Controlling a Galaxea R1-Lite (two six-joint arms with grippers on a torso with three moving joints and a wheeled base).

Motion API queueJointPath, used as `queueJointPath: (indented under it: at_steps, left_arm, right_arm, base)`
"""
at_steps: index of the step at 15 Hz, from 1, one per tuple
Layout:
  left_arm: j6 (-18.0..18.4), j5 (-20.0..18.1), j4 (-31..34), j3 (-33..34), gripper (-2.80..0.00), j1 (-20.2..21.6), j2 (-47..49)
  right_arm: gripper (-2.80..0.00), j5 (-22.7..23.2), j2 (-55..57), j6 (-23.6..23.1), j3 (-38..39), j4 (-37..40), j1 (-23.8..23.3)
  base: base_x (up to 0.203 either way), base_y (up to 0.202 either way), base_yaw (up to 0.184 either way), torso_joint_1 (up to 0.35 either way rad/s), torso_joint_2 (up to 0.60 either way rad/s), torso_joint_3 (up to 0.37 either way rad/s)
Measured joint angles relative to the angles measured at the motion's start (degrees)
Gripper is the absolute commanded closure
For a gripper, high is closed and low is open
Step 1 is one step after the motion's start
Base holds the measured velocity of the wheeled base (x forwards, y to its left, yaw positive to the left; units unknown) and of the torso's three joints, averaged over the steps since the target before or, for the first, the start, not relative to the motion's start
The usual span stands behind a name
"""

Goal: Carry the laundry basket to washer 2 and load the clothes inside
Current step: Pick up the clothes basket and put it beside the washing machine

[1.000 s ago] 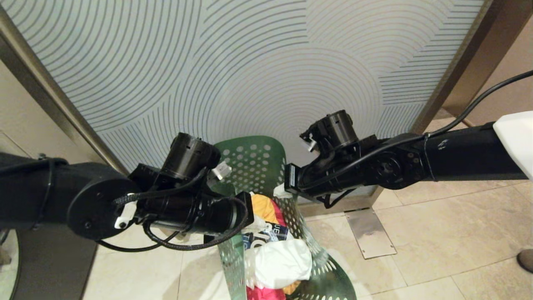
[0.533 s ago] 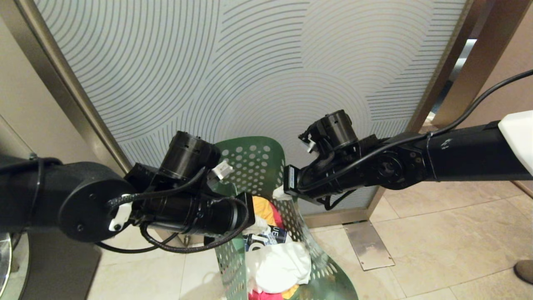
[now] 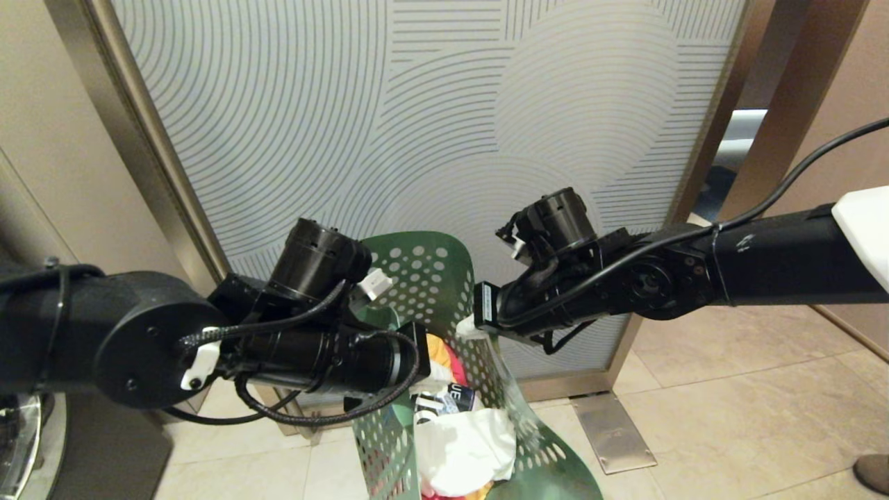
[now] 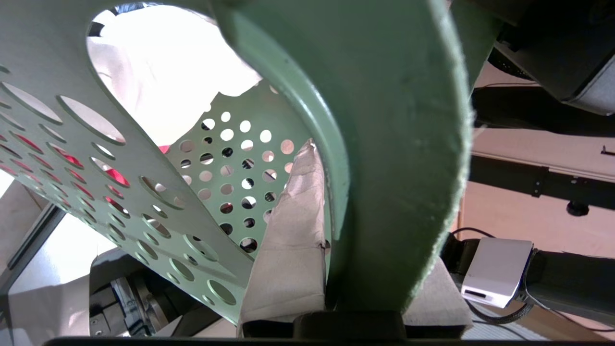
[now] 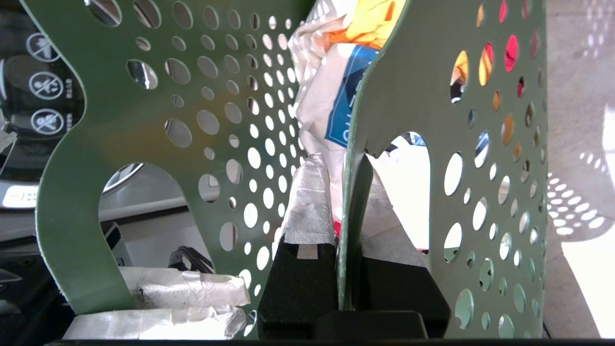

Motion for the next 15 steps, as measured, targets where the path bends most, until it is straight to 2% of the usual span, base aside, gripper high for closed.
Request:
queueJointPath:
  at_steps: [4, 15]
  left_arm:
    - [0.01, 0.02, -0.04, 0.0, 0.0, -0.23, 0.0]
    - [0.02, 0.06, -0.12, 0.09, 0.0, -0.88, 0.0]
  right_arm:
    - [0.0, -0.07, -0.15, -0.03, 0.4, -0.06, 0.1]
    - [0.0, -0.11, -0.89, -0.45, 1.94, -0.24, 0.09]
  base:
    - [0.0, 0.0, 0.0, 0.004, -0.01, 0.187]
    - [0.0, 0.0, 0.0, 0.001, 0.0, 0.023]
